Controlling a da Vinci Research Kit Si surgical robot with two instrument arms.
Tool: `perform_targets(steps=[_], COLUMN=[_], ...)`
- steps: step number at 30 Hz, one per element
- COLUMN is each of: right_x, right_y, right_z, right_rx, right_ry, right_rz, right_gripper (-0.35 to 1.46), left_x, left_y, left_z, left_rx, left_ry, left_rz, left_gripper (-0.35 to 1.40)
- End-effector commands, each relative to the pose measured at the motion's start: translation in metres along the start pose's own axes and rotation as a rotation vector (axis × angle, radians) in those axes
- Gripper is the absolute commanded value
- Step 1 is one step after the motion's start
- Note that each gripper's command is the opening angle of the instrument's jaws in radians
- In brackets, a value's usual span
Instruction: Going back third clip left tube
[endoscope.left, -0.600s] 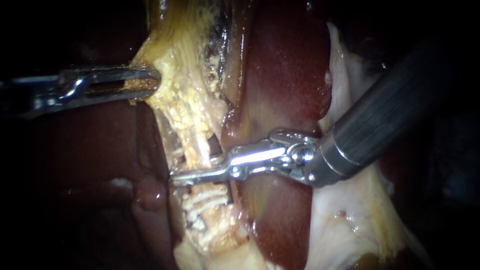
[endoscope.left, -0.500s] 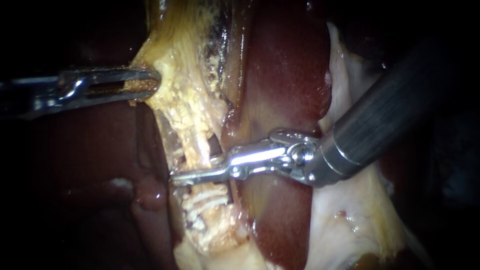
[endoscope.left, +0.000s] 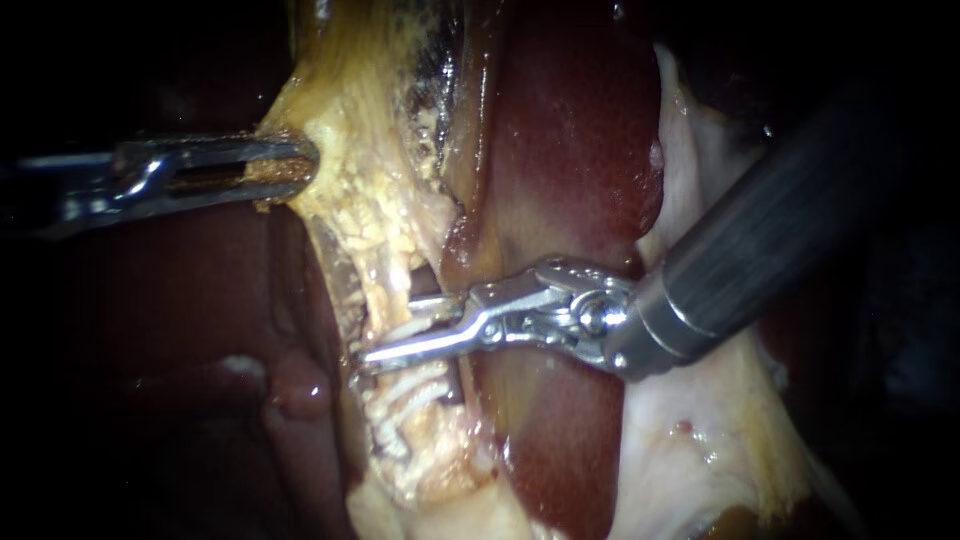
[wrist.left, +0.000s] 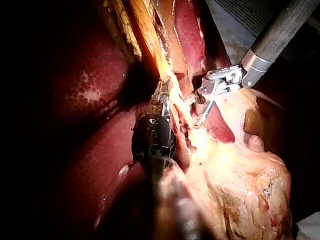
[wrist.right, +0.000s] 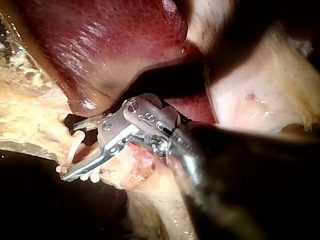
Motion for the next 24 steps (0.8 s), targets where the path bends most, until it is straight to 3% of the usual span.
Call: perform_targets(steps=[1, 6, 14, 20, 24], right_x=[0.0, -0.0005, -0.001, -0.0015, -0.0011], right_y=[0.0001, 0.0003, -0.0005, -0.0015, -0.0028], right_z=[-0.0002, -0.0016, -0.0039, -0.0061, -0.0079], right_rx=[-0.003, 0.002, 0.008, 0.003, -0.002], right_ry=[-0.004, -0.012, -0.02, -0.021, -0.02], right_rz=[-0.019, -0.102, -0.197, -0.244, -0.284], right_gripper=[0.6, 0.6, 0.6, 0.6, 0.6], left_x=[0.0, 0.0, 0.0001, 0.0001, 0.0002], left_y=[0.0, -0.0001, 0.0, 0.0, 0.0001], left_z=[0.0, -0.0002, -0.0004, -0.0004, -0.0004], left_rx=[0.0, 0.0, 0.0, 0.0, 0.001], left_ry=[0.0, 0.0, 0.0, 0.0, 0.0], left_rz=[0.0, 0.0, 0.001, 0.001, 0.001], left_gripper=[-0.35, -0.35, -0.35, -0.35, -0.35])
